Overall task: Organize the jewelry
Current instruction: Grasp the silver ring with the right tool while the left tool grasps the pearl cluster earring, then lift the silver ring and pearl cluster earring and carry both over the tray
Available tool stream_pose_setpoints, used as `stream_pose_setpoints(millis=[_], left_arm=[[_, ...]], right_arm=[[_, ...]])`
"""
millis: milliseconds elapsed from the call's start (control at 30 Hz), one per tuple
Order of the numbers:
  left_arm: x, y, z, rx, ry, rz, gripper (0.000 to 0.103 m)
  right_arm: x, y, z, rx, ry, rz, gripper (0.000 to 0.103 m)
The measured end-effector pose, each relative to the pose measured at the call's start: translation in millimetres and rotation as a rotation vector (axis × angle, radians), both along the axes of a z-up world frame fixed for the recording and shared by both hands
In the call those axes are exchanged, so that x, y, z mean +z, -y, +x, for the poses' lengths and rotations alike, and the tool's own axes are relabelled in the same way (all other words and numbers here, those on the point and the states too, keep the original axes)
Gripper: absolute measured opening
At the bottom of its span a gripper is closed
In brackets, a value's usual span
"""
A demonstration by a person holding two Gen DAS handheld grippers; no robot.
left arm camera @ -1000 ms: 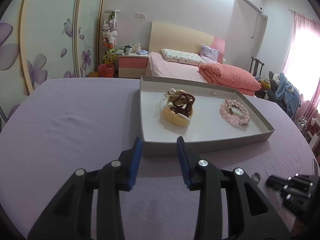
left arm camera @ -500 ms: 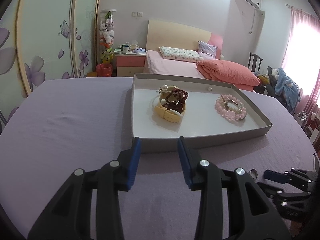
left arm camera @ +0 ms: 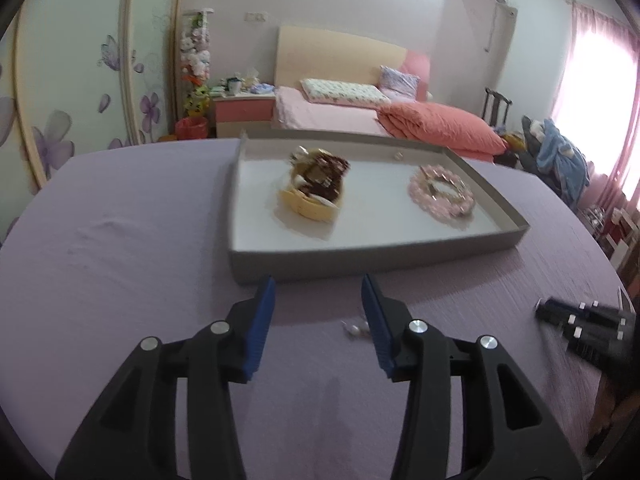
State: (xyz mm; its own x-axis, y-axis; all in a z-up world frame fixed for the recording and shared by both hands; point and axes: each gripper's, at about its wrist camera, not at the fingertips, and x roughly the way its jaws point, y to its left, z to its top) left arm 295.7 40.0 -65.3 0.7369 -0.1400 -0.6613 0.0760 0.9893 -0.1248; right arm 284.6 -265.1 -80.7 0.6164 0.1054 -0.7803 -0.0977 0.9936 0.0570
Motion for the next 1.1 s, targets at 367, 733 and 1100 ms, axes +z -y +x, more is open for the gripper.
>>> stream_pose_setpoints(millis=[367, 733, 1100], left_arm=[[-25.3, 51.1, 11.5, -0.100, -0.156, 0.067, 0.049], [-26.4, 52.9, 11.7, -0.043, -0.154, 0.097, 0.012], [-9.0, 27.9, -20.5, 0.019, -0.109, 0.061, 0.011]], right_arm=[[-1.2, 9.4, -7.8, 0.002, 0.010, 0.011, 0.023], [-1.1, 7.6, -8.2, 0.011, 0.010, 0.028, 0.023], [-0.3, 6.6, -18.2, 0.038, 0.014, 0.088, 0.022]])
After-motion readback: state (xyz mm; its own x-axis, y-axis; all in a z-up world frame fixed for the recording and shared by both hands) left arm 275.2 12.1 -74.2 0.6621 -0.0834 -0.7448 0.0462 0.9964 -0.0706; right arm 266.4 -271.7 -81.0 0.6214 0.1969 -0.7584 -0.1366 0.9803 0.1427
